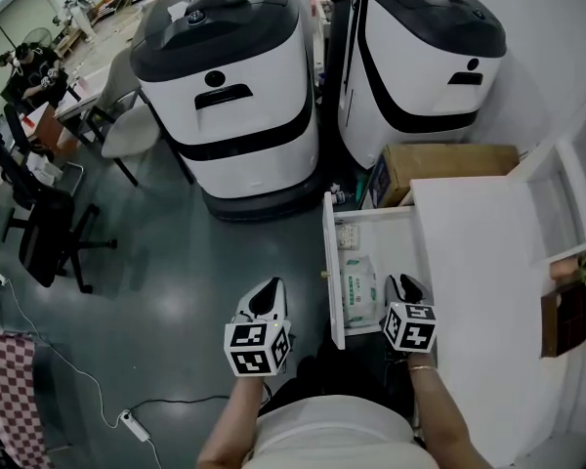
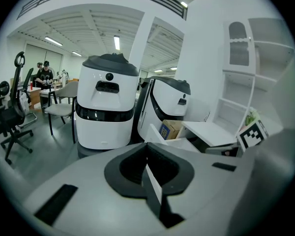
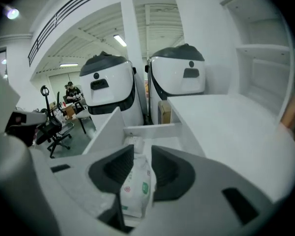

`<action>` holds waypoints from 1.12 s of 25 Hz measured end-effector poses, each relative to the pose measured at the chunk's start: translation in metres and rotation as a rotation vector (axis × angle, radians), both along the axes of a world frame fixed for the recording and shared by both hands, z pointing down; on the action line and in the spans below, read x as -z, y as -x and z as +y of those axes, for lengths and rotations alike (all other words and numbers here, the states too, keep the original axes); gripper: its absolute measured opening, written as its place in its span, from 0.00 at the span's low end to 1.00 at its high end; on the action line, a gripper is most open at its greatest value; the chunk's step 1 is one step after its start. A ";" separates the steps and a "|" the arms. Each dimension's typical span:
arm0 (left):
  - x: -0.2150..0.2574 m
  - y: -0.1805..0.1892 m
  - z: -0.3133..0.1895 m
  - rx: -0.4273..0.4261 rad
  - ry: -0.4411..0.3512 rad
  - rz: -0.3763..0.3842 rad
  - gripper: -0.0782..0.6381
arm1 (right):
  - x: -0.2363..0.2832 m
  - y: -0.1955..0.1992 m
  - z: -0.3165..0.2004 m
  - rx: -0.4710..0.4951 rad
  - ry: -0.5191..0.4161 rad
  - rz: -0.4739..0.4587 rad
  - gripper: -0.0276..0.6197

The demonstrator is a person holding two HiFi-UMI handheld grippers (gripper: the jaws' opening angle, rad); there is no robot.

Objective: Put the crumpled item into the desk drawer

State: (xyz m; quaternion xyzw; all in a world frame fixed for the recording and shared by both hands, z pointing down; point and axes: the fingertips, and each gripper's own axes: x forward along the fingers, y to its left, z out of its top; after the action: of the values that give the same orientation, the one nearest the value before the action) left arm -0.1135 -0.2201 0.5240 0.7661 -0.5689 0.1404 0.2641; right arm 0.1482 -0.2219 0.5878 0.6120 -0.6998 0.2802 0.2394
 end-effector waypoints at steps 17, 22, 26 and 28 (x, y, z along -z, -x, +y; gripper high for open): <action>0.024 0.005 0.023 -0.044 -0.067 0.022 0.10 | 0.114 0.027 0.026 0.000 -0.274 -0.144 0.17; 0.030 0.007 0.032 -0.055 -0.092 0.010 0.10 | 0.129 0.029 0.038 0.000 -0.317 -0.141 0.10; 0.035 0.011 0.037 -0.053 -0.107 0.007 0.10 | 0.139 0.032 0.045 -0.008 -0.350 -0.140 0.05; 0.036 0.014 0.039 -0.051 -0.111 0.009 0.10 | 0.144 0.034 0.048 -0.007 -0.362 -0.146 0.05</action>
State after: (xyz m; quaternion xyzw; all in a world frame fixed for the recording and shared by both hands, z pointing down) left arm -0.1276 -0.1816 0.4875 0.7946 -0.5547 0.1120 0.2199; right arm 0.1138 -0.1739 0.4442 0.6257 -0.7520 0.1943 0.0731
